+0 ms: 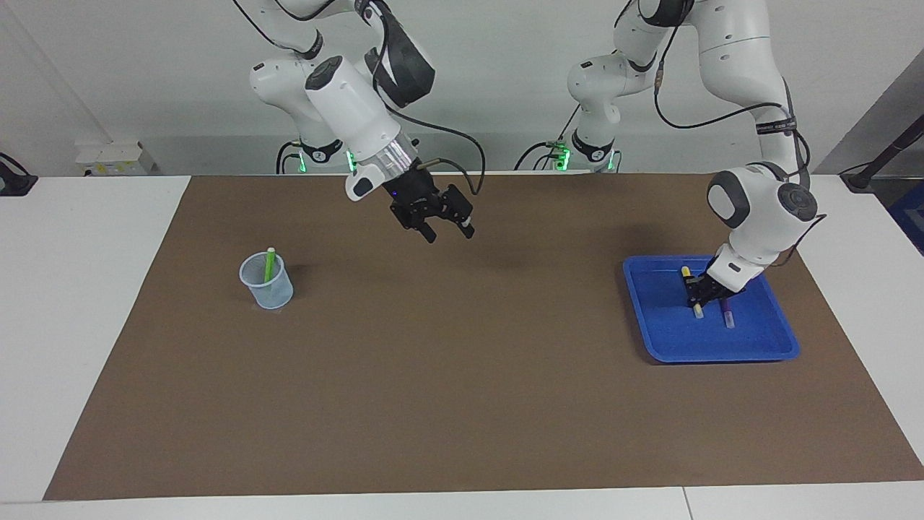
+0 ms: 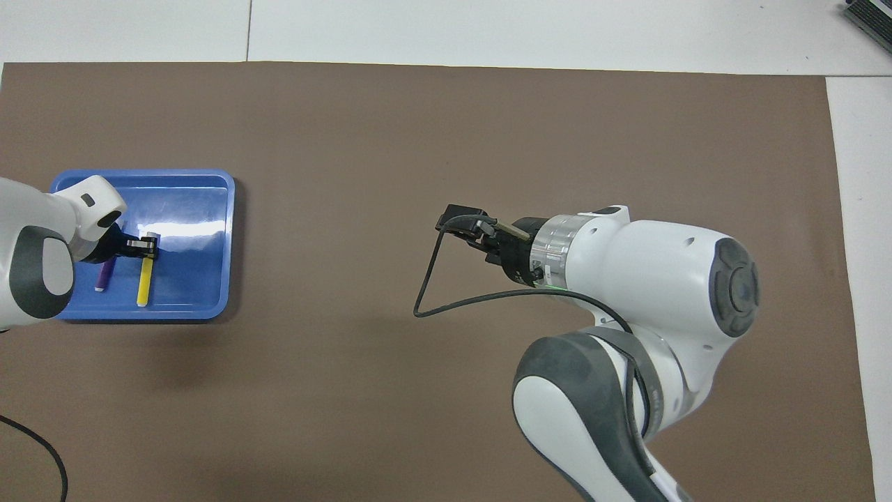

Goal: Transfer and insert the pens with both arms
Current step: 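Grasp the yellow pen with the left gripper while the right gripper returns, then lift the yellow pen with the left gripper toward the right gripper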

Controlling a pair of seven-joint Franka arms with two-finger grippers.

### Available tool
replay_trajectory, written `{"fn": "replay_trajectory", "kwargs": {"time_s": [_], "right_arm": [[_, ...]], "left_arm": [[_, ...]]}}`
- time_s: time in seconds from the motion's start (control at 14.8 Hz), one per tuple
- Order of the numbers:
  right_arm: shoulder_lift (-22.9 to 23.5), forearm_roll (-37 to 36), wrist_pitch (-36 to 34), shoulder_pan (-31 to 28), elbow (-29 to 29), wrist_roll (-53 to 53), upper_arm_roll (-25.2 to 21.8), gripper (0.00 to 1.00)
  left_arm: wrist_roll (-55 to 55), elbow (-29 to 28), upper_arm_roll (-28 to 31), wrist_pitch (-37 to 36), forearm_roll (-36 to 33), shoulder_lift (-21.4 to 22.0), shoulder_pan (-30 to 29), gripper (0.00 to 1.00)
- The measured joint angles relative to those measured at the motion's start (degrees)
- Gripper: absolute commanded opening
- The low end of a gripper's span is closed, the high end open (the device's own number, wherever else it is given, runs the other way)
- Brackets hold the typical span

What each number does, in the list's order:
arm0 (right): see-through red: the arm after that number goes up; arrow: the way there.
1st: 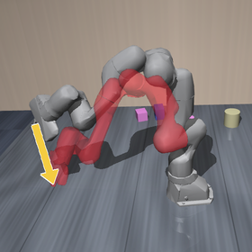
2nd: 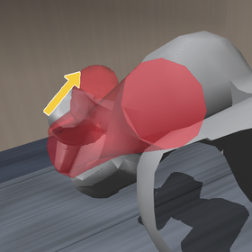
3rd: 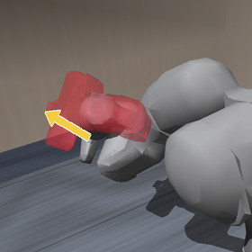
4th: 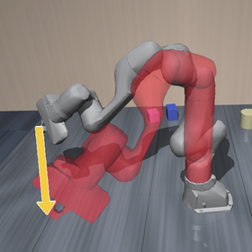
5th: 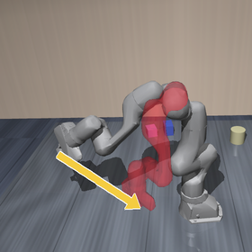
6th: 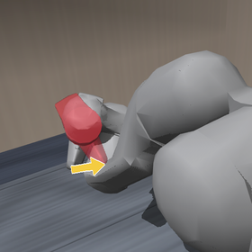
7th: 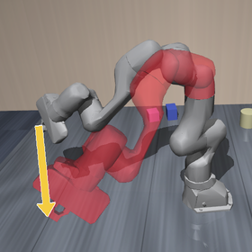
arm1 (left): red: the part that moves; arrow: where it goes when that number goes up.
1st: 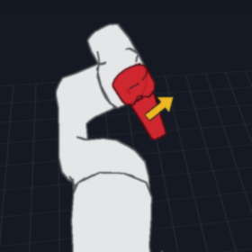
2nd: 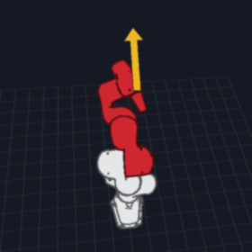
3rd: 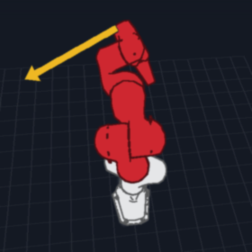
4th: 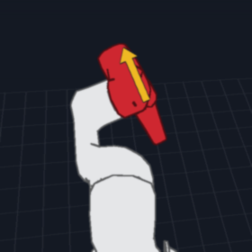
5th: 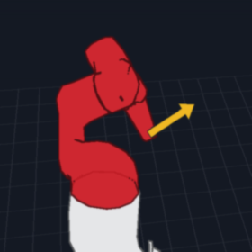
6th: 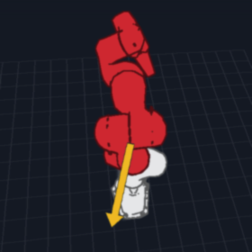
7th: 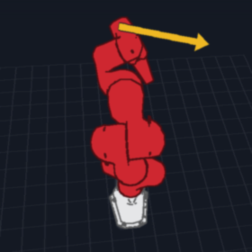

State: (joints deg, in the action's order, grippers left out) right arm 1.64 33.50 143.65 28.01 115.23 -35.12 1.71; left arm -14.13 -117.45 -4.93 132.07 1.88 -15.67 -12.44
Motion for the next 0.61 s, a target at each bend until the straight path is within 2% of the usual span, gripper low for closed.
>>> {"fn": "replay_trajectory", "kwargs": {"time_s": [0.2,0.47,0.61], "right_arm": [[1.58,0.30,4.29,2.50,0.02,-3.97,0.01,1.00],[2.11,0.45,5.15,2.89,-0.01,-5.80,-0.07,1.00],[2.11,2.37,5.78,3.33,-0.02,-6.19,-0.05,1.00]], "left_arm": [[7.66,4.72,-0.45,-8.23,0.01,0.08,0.26,0.00],[22.59,12.95,-1.01,-18.61,0.54,0.36,2.71,0.00],[30.98,15.00,-1.31,-21.23,4.24,0.70,3.52,0.00]]}}
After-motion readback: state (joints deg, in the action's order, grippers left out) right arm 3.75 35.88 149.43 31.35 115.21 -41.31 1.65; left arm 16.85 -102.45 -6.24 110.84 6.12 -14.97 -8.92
